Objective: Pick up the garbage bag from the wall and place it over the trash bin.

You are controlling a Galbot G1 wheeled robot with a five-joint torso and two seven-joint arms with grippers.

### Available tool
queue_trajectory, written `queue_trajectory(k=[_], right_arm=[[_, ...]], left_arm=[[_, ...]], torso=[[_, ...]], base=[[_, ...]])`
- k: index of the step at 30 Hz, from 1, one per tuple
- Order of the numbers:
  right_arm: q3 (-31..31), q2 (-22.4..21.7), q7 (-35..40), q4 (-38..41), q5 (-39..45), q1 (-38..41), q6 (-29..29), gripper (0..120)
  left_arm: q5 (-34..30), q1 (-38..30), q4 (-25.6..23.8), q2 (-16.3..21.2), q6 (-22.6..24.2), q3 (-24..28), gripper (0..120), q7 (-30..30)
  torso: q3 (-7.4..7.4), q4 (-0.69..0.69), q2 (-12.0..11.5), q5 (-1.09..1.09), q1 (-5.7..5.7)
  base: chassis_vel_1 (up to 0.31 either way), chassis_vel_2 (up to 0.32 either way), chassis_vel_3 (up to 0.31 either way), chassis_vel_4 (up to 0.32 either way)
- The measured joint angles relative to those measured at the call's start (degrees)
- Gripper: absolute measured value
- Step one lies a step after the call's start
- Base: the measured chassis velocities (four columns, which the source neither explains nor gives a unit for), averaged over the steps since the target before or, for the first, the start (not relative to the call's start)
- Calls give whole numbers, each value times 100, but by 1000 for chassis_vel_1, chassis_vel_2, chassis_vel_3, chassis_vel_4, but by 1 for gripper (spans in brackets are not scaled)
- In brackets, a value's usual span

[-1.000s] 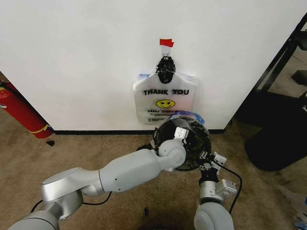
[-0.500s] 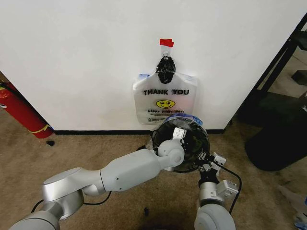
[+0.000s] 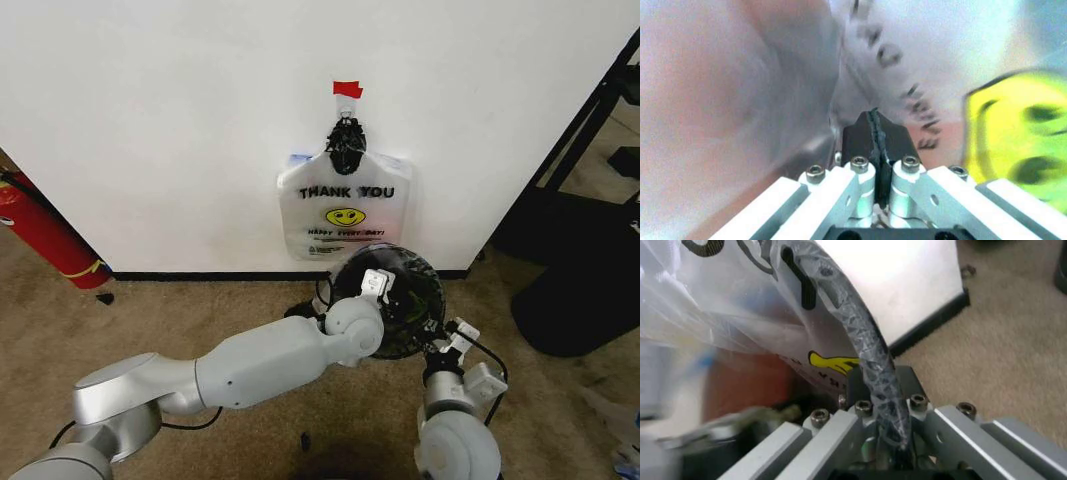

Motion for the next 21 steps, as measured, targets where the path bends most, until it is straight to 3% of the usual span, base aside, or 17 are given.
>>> queue_trajectory(k=[7, 11, 21], right_arm=[[302, -30, 70, -118, 494, 173, -93, 0], [401, -28, 188, -72, 890, 220, -167, 0], [488, 43, 237, 54, 1505, 144, -220, 0]], left_arm=[[-39, 0, -539, 83, 18, -140, 0, -72], [10, 40, -607, 90, -68, -202, 0, -72], [286, 141, 145, -318, -415, -252, 0, 42]], torso=[[0, 0, 0, 0, 0], [0, 1, 0, 0, 0], [0, 1, 0, 0, 0]], base=[[0, 0, 0, 0], [0, 0, 0, 0], [0, 0, 0, 0]])
